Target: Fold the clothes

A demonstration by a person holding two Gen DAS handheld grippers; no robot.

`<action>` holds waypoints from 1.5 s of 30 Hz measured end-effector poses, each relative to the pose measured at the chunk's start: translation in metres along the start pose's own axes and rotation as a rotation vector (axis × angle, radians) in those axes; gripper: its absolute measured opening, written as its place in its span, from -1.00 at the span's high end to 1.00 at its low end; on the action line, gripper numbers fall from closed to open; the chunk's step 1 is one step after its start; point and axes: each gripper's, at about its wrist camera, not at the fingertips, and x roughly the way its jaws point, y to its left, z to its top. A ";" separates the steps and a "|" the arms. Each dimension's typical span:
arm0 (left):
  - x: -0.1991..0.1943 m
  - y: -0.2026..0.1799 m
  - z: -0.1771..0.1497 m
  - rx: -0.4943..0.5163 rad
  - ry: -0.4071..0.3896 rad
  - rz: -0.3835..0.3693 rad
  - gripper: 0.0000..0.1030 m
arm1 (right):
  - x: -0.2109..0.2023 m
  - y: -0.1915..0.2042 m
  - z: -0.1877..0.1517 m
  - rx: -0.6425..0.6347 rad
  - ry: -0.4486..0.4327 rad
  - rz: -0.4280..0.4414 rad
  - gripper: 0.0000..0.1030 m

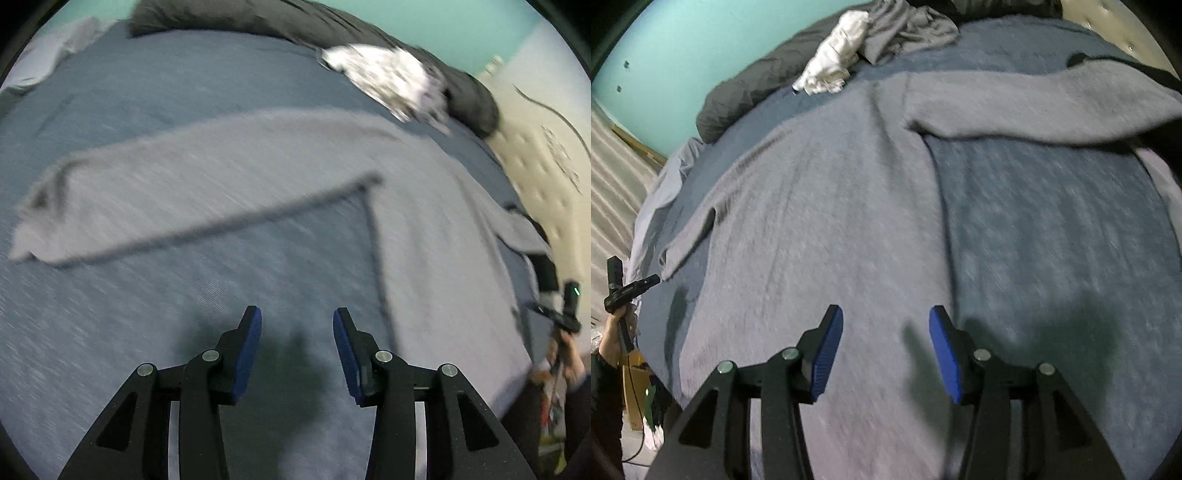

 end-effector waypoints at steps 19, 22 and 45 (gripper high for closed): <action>0.059 -0.100 -0.109 0.027 0.276 -0.139 -0.06 | -0.003 -0.010 -0.088 0.053 0.227 0.039 0.04; 0.060 -0.104 -0.114 0.041 0.277 -0.140 -0.04 | -0.003 -0.007 -0.091 0.044 0.220 0.047 0.06; 0.026 -0.101 -0.134 0.103 0.236 -0.116 0.94 | -0.029 0.004 -0.114 -0.057 0.186 0.012 0.92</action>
